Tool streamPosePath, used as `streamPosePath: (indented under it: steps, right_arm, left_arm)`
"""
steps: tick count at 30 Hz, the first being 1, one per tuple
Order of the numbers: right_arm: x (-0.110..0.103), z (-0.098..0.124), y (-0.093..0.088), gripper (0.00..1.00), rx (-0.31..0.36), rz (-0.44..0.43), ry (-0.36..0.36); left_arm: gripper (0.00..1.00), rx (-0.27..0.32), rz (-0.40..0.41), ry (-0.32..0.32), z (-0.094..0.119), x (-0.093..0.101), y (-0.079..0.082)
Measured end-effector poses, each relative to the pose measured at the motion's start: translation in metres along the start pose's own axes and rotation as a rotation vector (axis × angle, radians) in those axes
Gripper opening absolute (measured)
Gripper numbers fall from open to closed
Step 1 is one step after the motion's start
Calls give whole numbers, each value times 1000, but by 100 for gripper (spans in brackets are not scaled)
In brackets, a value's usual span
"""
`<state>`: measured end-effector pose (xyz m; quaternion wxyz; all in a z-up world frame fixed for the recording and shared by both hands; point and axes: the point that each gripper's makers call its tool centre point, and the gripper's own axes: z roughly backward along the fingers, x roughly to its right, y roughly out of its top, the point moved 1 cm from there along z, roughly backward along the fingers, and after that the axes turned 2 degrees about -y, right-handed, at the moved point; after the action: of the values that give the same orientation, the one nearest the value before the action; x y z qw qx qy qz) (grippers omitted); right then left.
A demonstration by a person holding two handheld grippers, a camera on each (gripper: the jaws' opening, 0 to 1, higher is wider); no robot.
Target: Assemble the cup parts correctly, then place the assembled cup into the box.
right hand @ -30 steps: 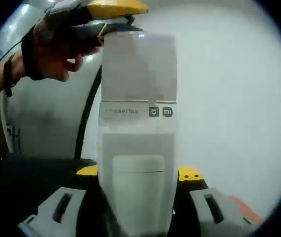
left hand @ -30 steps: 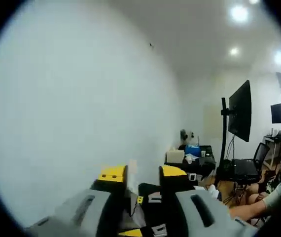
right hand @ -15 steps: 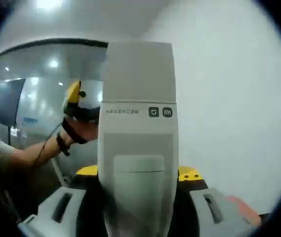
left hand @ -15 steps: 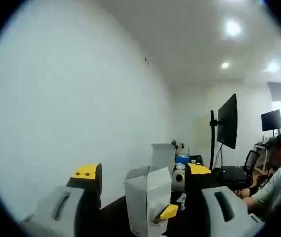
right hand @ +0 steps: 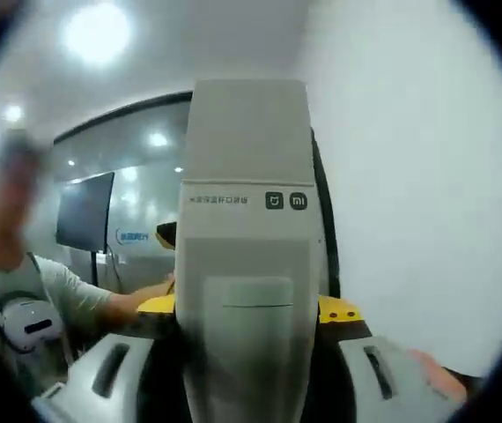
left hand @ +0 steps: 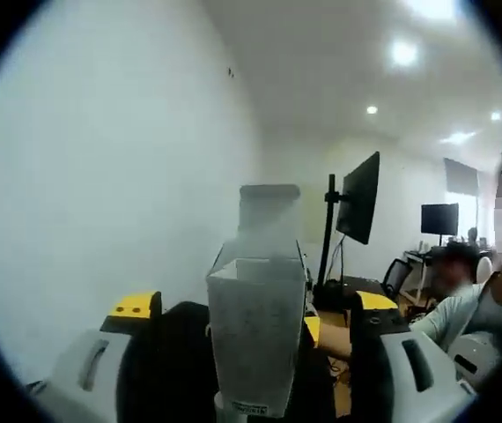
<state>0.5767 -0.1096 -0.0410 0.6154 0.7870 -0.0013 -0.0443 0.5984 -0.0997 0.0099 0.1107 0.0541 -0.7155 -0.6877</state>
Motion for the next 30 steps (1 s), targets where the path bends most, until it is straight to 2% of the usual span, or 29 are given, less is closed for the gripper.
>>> streamPosePath:
  steps: [3, 7, 9, 10, 13, 18, 21, 23, 26, 27, 30]
  right_arm:
    - [-4, -7, -9, 54, -28, 8, 6]
    - [-9, -17, -17, 54, -47, 2, 21]
    - [-10, -20, -20, 54, -57, 4, 23]
    - [-10, -21, -21, 54, -60, 2, 22]
    - [-8, -21, -22, 54, -71, 6, 11]
    - [-9, -24, -22, 54, -82, -2, 12]
    - [6, -22, -19, 54, -75, 96, -85]
    - [14, -16, -18, 52, -85, 133, -149]
    - [23, -5, -14, 56, -80, 137, -238]
    - [29, 1, -12, 59, -76, 136, -295]
    - [42, 10, -6, 61, -68, 206, -422]
  left_arm:
    - [83, -20, -17, 18, -3, 10, -16]
    - [65, -41, -41, 76, 3, 1, -28]
    - [63, -32, -32, 63, 6, 3, -29]
    - [60, -25, -30, 55, 5, 12, -32]
    - [51, -7, -12, 52, 9, 11, -29]
    - [49, 29, 1, 72, 14, 5, -23]
    - [49, 39, -20, 127, 17, -5, -21]
    - [49, 35, -33, 195, 20, -16, -21]
    - [49, 61, -32, 303, 26, -34, -17]
    - [49, 68, -35, 344, 28, -40, -15]
    - [49, 80, -61, 458, 30, -55, -9]
